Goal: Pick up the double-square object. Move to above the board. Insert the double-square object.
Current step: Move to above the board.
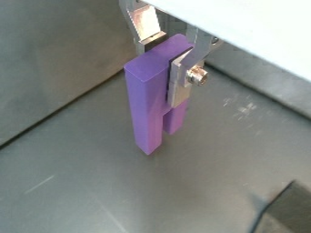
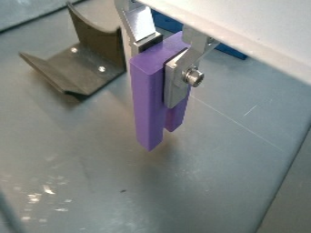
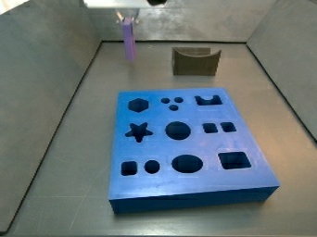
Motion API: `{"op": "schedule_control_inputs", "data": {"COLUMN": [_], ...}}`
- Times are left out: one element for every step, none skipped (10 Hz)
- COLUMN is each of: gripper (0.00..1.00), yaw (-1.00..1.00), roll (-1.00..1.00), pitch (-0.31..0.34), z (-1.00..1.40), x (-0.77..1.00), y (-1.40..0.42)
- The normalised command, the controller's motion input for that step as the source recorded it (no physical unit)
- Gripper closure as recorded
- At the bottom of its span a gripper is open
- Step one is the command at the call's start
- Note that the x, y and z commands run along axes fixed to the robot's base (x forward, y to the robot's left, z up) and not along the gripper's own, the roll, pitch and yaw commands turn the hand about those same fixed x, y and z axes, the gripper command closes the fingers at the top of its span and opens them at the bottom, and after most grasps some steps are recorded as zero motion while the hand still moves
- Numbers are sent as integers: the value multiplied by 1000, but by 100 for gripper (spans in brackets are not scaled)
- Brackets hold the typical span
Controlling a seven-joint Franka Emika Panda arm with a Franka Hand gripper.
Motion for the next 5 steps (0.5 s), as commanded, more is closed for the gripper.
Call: {"op": "schedule_control_inputs", "data": {"gripper": [100, 100, 100, 100, 100], "yaw": [-7, 15, 20, 27, 25], "roll": [319, 231, 192, 131, 117], "pitch": [142, 128, 115, 95, 91], "z": [1000, 1000, 1000, 1000, 1000], "x": [117, 112, 109, 101, 98], "y": [182, 172, 167, 155, 151]}}
